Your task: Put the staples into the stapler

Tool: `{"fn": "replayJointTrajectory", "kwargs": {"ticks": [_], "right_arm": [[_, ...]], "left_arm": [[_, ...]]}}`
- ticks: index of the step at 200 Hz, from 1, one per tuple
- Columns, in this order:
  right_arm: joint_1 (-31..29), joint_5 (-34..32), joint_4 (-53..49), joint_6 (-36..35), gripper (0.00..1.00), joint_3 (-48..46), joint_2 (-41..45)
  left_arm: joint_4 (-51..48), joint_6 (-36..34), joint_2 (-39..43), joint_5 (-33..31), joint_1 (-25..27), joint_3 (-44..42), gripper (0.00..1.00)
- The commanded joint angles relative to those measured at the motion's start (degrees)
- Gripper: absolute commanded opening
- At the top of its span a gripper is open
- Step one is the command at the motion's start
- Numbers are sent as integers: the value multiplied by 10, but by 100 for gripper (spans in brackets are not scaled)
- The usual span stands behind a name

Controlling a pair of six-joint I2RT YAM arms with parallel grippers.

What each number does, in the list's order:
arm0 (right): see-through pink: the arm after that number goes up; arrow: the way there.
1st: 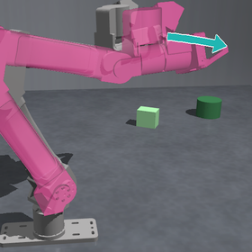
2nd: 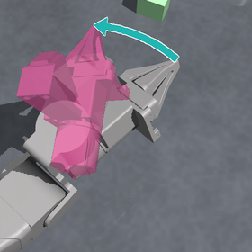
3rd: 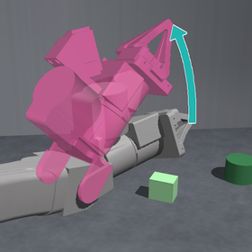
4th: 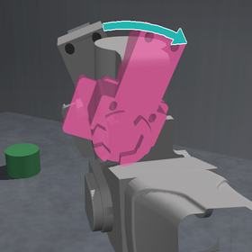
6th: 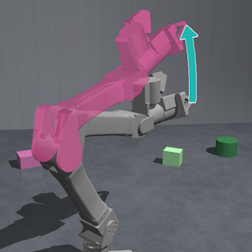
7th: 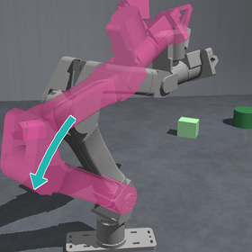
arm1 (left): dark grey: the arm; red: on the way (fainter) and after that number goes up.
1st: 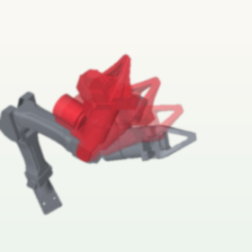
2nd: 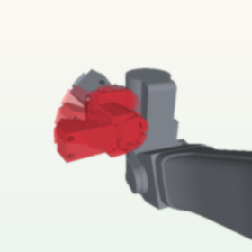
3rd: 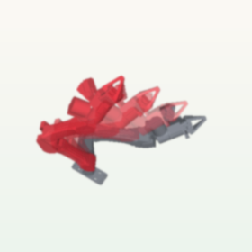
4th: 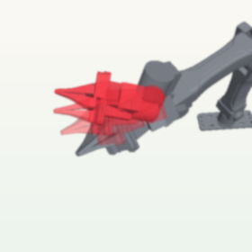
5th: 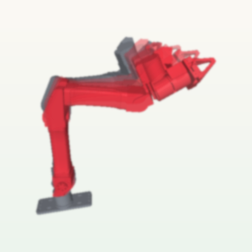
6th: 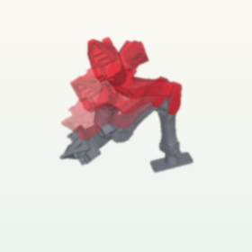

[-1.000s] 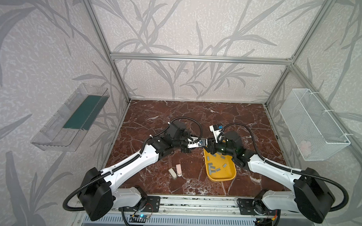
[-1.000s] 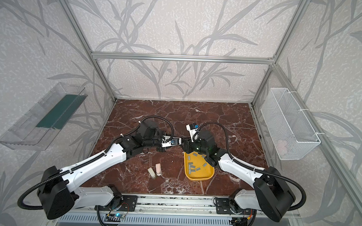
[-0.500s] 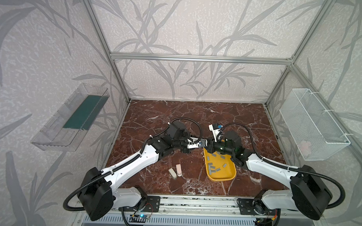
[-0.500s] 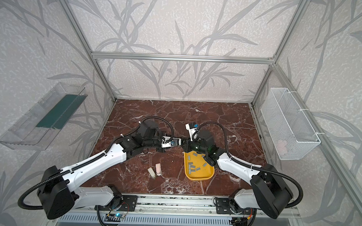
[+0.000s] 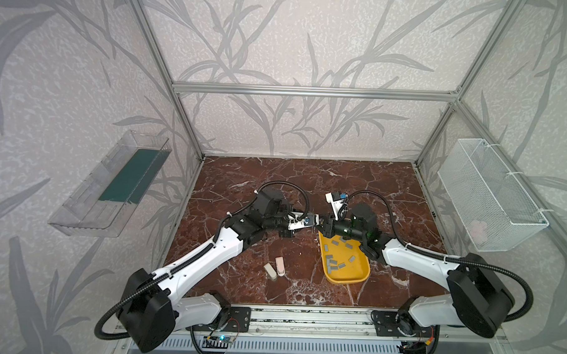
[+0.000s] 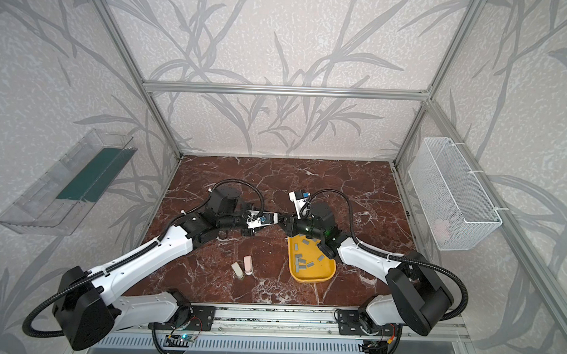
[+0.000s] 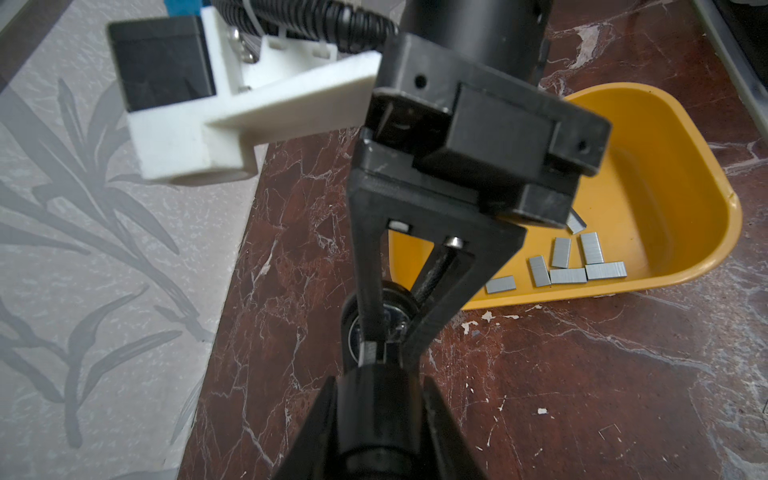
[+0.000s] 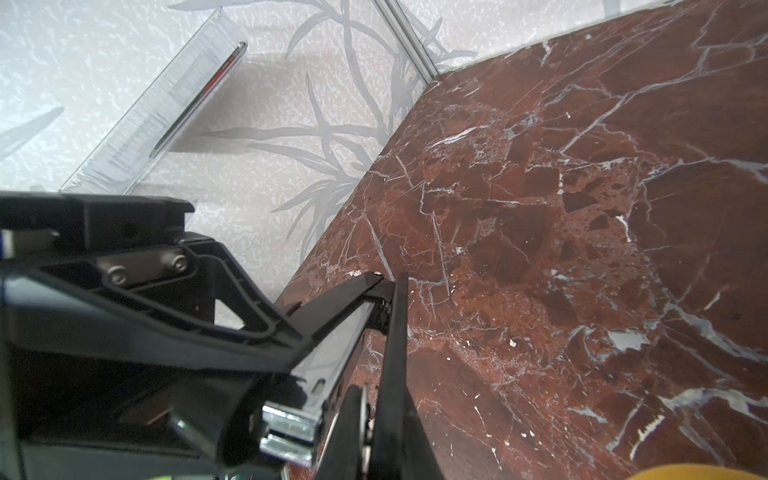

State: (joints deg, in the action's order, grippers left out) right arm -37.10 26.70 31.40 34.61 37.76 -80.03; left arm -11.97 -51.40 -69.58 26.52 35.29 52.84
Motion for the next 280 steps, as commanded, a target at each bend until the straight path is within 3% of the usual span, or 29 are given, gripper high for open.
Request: {"fn": "replayJointTrajectory", "kwargs": {"ticks": [1, 162, 182, 204, 280], "right_arm": [[27, -61, -42, -5, 0, -13, -2], [55, -67, -58, 5, 0, -22, 16], [54, -63, -92, -7, 17, -6, 25], [54, -71, -117, -27, 29, -2, 53], [54, -108, -172, -76, 48, -11, 180]], "left_arm": [[34, 4, 43, 52, -7, 3, 0], [14, 11, 60, 141, -45, 5, 0], [5, 11, 51, 131, -47, 14, 0], [-12, 27, 32, 115, -48, 37, 0], [-104, 33, -29, 44, -37, 96, 0]]}}
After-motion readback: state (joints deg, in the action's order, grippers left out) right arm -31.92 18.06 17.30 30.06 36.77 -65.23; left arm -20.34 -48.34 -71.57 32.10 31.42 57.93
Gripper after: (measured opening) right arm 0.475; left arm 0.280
